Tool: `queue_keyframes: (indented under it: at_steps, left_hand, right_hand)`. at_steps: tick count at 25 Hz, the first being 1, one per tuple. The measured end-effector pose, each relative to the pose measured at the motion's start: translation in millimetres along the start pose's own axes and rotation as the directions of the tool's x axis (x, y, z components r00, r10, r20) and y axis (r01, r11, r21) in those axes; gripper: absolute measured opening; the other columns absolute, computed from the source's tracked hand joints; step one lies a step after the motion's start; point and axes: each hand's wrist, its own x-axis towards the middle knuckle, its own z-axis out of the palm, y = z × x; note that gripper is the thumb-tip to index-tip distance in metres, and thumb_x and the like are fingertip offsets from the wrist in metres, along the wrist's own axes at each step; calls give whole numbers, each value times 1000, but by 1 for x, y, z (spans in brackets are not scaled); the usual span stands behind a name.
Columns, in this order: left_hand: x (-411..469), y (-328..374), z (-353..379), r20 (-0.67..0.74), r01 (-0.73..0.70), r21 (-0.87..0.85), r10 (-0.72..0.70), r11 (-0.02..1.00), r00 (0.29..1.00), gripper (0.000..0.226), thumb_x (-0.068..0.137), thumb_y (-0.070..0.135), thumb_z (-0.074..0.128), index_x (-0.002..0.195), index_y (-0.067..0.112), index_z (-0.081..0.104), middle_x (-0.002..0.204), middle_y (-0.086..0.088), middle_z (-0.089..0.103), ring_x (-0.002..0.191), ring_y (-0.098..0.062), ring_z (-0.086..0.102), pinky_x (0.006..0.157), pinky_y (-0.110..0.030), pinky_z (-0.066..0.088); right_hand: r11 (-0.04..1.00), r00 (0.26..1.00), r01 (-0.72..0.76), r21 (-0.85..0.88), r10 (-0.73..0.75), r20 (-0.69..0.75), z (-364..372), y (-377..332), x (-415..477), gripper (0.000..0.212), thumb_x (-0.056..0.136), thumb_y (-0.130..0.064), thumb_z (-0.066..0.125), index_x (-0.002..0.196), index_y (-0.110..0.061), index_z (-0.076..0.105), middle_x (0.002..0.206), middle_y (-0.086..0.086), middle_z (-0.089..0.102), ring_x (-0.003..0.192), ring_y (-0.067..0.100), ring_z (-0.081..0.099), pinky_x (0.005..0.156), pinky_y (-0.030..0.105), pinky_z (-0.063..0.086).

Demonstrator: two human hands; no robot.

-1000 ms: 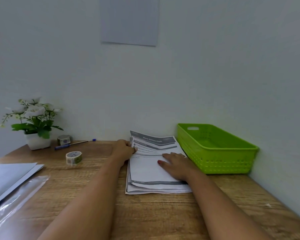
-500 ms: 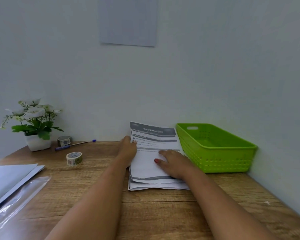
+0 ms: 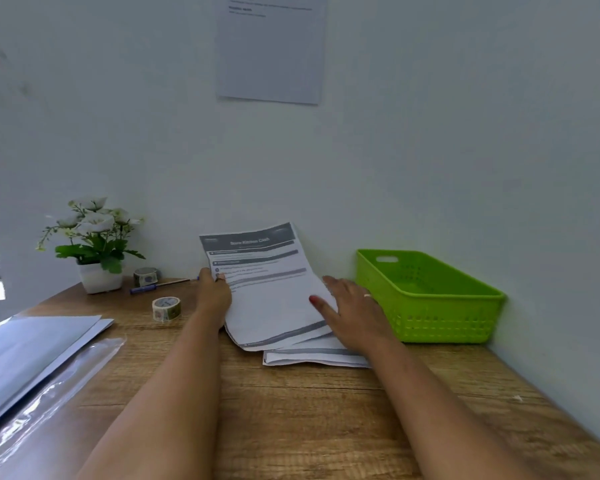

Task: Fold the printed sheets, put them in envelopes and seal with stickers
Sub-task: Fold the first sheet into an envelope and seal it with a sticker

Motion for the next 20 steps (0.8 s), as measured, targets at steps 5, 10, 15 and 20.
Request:
queue_keyframes:
  at_steps: [5,10,15,20]
  left_hand:
    - [-6,0,-22,-81,-1,10,2,1000,997,16,100,12,34,110,6,44,125,-21,53,101,-27,48,82,-29,32]
    - [-26,3,-31,49,-5,66,2,998,999,27,101,17,35,120,0,45,124,-19,52,107,-30,49,84,-31,35]
    - [-45,12,-44,256,125,-102,-96,987,962,30,100,21,42,125,7,49,118,-15,59,96,-27,58,80,-34,48]
    - [-69,22,-57,511,262,-175,-140,949,848,27,93,10,53,119,0,57,112,-19,67,100,-35,64,95,-49,48]
  right_hand:
    - [933,946,-229,278,145,291,13,2,-4,83,85,-74,16,152,-28,0,159,7,16,145,24,20,118,43,18]
    - [950,919,-276,144,218,328,10,-5,-6,81,86,-73,11,152,-28,-3,154,10,31,141,28,31,114,42,23]
    - [670,955,-295,681,235,182,-22,-14,-6,68,94,-58,30,152,-27,13,158,2,22,144,23,23,117,36,17]
    - [454,944,-296,840,272,186,-45,-18,-8,76,77,-54,67,140,-21,42,137,6,54,115,25,58,97,41,49]
